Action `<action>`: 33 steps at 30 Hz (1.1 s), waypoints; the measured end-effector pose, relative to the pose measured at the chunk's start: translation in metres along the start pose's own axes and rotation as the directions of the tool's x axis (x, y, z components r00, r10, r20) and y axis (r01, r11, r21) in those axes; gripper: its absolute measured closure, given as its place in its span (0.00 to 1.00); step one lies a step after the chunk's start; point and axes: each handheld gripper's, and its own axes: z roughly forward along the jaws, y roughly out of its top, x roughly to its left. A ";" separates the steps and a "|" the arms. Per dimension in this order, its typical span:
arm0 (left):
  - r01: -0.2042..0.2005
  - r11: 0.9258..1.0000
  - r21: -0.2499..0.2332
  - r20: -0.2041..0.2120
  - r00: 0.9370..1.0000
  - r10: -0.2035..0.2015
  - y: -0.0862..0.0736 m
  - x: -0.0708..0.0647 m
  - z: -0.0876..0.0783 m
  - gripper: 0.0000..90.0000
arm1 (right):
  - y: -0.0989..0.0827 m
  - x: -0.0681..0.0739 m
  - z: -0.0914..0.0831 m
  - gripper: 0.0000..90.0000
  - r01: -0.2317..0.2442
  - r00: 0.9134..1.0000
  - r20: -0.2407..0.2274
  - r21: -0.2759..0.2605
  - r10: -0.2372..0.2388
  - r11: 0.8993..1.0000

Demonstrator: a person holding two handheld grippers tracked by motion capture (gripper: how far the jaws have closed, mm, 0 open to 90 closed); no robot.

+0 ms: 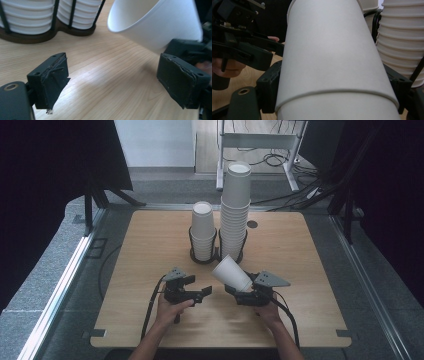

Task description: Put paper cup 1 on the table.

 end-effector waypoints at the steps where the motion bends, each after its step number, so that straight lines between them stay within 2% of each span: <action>1: 0.005 1.000 -0.002 0.010 1.000 -0.005 0.000 0.000 0.000 0.12 | 0.000 0.000 0.000 0.22 0.002 1.000 0.001 0.001 -0.002 1.000; 9: 0.048 0.999 -0.021 0.090 0.995 -0.046 0.003 -0.002 0.001 0.10 | -0.001 0.006 0.002 0.22 0.015 1.000 0.000 -0.015 -0.015 1.000; 11: 0.066 0.997 -0.032 0.117 0.991 -0.062 0.004 -0.002 0.001 0.09 | -0.002 0.008 0.003 0.22 0.026 0.999 0.020 -0.028 -0.025 0.999; 13: 0.081 0.996 -0.046 0.142 0.987 -0.074 0.005 -0.002 0.001 0.07 | -0.002 0.010 0.003 0.23 0.036 0.999 0.029 -0.036 -0.035 0.999; 15: 0.096 0.994 -0.061 0.180 0.980 -0.084 0.007 -0.002 0.002 0.06 | -0.003 0.012 0.004 0.23 0.045 0.999 0.024 -0.040 -0.044 0.998; 21: 0.135 0.990 -0.051 0.227 0.966 -0.120 0.008 -0.002 0.008 0.05 | -0.004 0.019 0.006 0.23 0.069 0.998 0.000 -0.052 -0.070 0.996; 22: 0.145 0.988 -0.048 0.235 0.963 -0.130 0.008 -0.002 0.009 0.05 | -0.004 0.021 0.007 0.23 0.072 0.997 -0.003 -0.054 -0.072 0.996; 24: 0.169 0.984 -0.046 0.268 0.952 -0.151 0.009 -0.002 0.012 0.04 | -0.004 0.024 0.009 0.23 0.077 0.997 -0.008 -0.056 -0.077 0.995; 27: 0.172 0.984 -0.051 0.271 0.950 -0.152 0.010 -0.002 0.014 0.02 | -0.005 0.031 0.012 0.23 0.091 0.995 -0.023 -0.057 -0.092 0.994; 29: 0.181 0.982 -0.060 0.288 0.945 -0.157 0.011 -0.001 0.015 0.00 | -0.005 0.034 0.014 0.23 0.104 0.994 -0.028 -0.052 -0.106 0.993; 33: 0.200 0.978 -0.061 0.300 0.938 -0.173 0.011 -0.001 0.018 0.00 | -0.007 0.041 0.018 0.23 0.128 0.991 -0.032 -0.040 -0.129 0.991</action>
